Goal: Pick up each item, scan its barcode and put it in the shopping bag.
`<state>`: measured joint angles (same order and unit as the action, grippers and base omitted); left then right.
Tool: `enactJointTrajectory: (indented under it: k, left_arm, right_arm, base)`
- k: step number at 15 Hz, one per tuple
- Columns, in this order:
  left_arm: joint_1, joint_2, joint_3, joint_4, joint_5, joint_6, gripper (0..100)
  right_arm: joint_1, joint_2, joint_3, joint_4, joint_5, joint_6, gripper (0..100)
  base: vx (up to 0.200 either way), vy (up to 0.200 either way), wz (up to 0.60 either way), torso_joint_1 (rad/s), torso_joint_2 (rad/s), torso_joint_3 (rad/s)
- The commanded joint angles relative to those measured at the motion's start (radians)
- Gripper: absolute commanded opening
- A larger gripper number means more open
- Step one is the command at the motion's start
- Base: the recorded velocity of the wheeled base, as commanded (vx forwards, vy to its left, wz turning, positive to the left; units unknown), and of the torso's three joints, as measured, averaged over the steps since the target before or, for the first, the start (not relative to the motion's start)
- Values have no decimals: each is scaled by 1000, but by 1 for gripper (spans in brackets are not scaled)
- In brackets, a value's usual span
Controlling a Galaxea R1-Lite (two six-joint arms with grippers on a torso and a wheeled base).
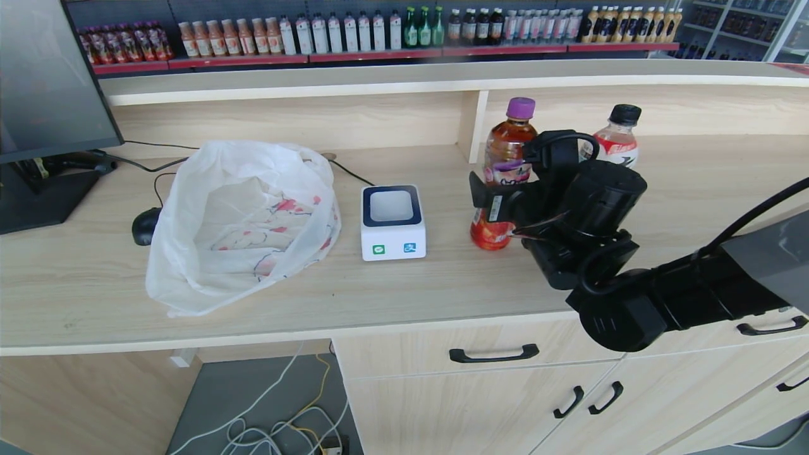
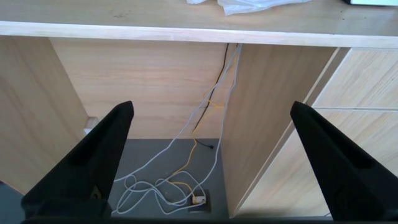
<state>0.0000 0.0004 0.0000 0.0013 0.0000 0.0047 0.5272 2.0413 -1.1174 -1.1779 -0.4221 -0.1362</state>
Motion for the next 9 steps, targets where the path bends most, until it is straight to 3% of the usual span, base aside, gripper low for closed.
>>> enactJointTrajectory:
  k: [1,4,5,9]
  left_arm:
    - [0,0,0,0,0,0,100]
    - [0,0,0,0,0,0,100]
    - [0,0,0,0,0,0,100]
    - [0,0,0,0,0,0,100]
  right_arm:
    - [0,5,-2,0,0,-3,100]
    - [0,8,-15,0,0,-8,100]
    - [0,8,-16,0,0,-10,0]
    - [0,5,-21,-22,0,-8,0]
  base:
    - [0,0,0,0,0,0]
    - [0,0,0,0,0,0]
    - [0,0,0,0,0,0]
    - [0,0,0,0,0,0]
